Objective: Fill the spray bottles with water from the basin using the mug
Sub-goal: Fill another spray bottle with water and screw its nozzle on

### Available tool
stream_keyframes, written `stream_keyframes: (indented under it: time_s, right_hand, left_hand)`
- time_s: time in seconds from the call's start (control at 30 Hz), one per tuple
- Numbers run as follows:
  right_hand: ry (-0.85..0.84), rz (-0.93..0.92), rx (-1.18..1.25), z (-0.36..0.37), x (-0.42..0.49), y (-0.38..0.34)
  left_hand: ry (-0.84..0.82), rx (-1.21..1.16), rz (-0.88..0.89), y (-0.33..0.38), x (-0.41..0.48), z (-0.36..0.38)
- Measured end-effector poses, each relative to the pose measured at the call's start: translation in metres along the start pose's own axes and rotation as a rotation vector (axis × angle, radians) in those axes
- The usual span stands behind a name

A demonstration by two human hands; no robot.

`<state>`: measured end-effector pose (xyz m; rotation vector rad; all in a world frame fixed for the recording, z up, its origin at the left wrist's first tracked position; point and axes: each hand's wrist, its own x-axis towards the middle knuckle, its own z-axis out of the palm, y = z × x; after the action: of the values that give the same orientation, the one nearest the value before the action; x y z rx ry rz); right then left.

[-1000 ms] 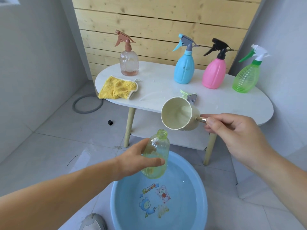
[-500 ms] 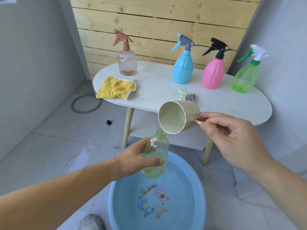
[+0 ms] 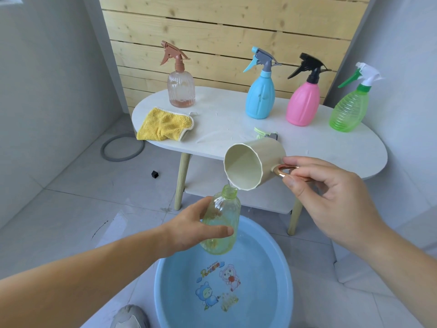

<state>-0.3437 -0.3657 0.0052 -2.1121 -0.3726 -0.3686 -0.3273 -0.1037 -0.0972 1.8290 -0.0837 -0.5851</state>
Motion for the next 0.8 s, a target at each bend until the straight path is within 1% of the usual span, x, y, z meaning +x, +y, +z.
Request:
stream_keyframes:
  time_s: [0.27,0.8]
  right_hand:
    - [0.01,-0.06,-0.026,0.0012,0.0001,0.0005]
    - [0.023,-0.161,-0.193,-0.0011,-0.0002,0.003]
  left_hand:
    - [-0.008,-0.003,-0.005,-0.0002,0.0005,0.0002]
    - [-0.003,0.009,-0.013,-0.001,-0.0003,0.0008]
